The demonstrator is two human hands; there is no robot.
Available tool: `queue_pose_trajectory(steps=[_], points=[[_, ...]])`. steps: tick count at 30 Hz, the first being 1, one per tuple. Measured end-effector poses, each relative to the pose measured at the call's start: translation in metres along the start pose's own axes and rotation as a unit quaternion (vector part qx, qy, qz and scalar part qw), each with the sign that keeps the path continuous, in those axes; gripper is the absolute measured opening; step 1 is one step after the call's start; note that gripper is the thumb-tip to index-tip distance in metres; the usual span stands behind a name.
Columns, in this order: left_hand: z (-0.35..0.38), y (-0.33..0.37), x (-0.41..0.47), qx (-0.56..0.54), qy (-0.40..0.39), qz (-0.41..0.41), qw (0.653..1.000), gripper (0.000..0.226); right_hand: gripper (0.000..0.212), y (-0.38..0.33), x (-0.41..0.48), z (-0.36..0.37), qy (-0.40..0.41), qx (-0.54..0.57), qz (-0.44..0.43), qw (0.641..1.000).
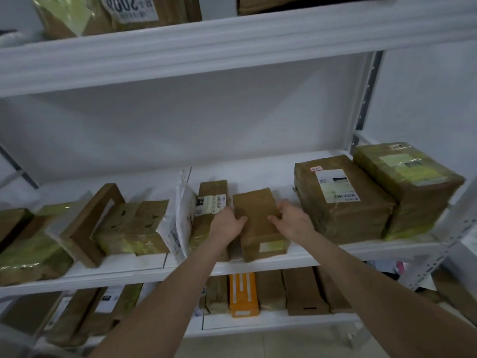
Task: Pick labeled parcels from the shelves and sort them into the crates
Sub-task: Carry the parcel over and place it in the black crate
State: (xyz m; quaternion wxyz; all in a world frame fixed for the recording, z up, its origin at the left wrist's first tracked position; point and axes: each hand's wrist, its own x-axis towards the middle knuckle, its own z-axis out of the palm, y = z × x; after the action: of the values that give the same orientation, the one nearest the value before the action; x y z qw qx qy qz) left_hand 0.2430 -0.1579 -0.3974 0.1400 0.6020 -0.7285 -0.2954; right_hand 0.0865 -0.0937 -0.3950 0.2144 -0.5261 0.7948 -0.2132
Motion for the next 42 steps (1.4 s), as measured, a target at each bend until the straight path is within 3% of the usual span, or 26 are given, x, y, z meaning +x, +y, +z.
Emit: queue_pose_trajectory(steps=[2, 4, 7, 11, 14, 15, 18, 22, 24, 25, 27, 29, 30, 33, 37, 42], points=[[0.000, 0.004, -0.004, -0.072, -0.061, -0.040, 0.995, 0.033, 0.054, 0.006, 0.000, 0.003, -0.021, 0.085, 0.049, 0.995], [0.001, 0.006, -0.005, -0.091, -0.079, -0.031, 0.992, 0.038, 0.053, 0.008, 0.000, 0.007, -0.037, 0.165, 0.069, 0.983], [0.000, 0.010, -0.007, -0.153, -0.016, 0.003, 0.988, 0.047, 0.046, 0.006, -0.004, 0.003, 0.003, 0.299, 0.069, 0.952], [-0.015, 0.020, -0.011, -0.304, 0.013, 0.030, 0.952, 0.036, 0.053, -0.003, -0.009, -0.013, 0.031, 0.484, 0.103, 0.869], [-0.032, 0.025, -0.017, -0.398, 0.006, -0.007, 0.917, 0.013, 0.083, -0.003, -0.009, -0.025, -0.025, 0.565, 0.179, 0.805], [-0.038, 0.026, -0.019, -0.430, -0.009, -0.024, 0.902, 0.019, 0.090, -0.001, -0.009, -0.028, -0.034, 0.579, 0.185, 0.793], [-0.048, 0.025, -0.020, -0.474, -0.046, -0.050, 0.878, 0.046, 0.088, 0.001, -0.013, -0.030, -0.043, 0.585, 0.182, 0.789], [-0.054, 0.023, -0.023, -0.461, -0.068, -0.045, 0.884, 0.076, 0.045, -0.003, -0.027, -0.037, -0.083, 0.585, 0.108, 0.799], [-0.056, 0.020, -0.025, -0.463, -0.073, -0.042, 0.882, 0.093, 0.043, -0.001, -0.031, -0.040, -0.098, 0.582, 0.074, 0.804], [-0.057, 0.019, -0.025, -0.467, -0.074, -0.047, 0.880, 0.090, 0.050, 0.000, -0.032, -0.040, -0.101, 0.583, 0.063, 0.804], [-0.056, 0.017, -0.025, -0.473, -0.075, -0.049, 0.877, 0.056, 0.067, 0.002, -0.035, -0.041, -0.098, 0.571, 0.049, 0.814], [-0.055, 0.017, -0.027, -0.466, -0.084, -0.030, 0.880, 0.018, 0.068, 0.003, -0.038, -0.040, -0.102, 0.541, 0.034, 0.834], [-0.055, 0.017, -0.028, -0.462, -0.088, -0.020, 0.882, 0.013, 0.062, 0.003, -0.040, -0.039, -0.103, 0.537, 0.033, 0.837], [-0.054, 0.016, -0.031, -0.451, -0.098, 0.003, 0.887, 0.022, 0.032, 0.003, -0.041, -0.036, -0.094, 0.559, 0.069, 0.821], [-0.050, 0.013, -0.038, -0.438, -0.115, 0.024, 0.891, 0.030, 0.047, 0.007, -0.042, -0.034, -0.103, 0.558, 0.085, 0.819], [-0.045, 0.014, -0.042, -0.444, -0.127, 0.013, 0.887, 0.022, 0.024, 0.004, -0.047, -0.031, -0.081, 0.569, 0.089, 0.814]])
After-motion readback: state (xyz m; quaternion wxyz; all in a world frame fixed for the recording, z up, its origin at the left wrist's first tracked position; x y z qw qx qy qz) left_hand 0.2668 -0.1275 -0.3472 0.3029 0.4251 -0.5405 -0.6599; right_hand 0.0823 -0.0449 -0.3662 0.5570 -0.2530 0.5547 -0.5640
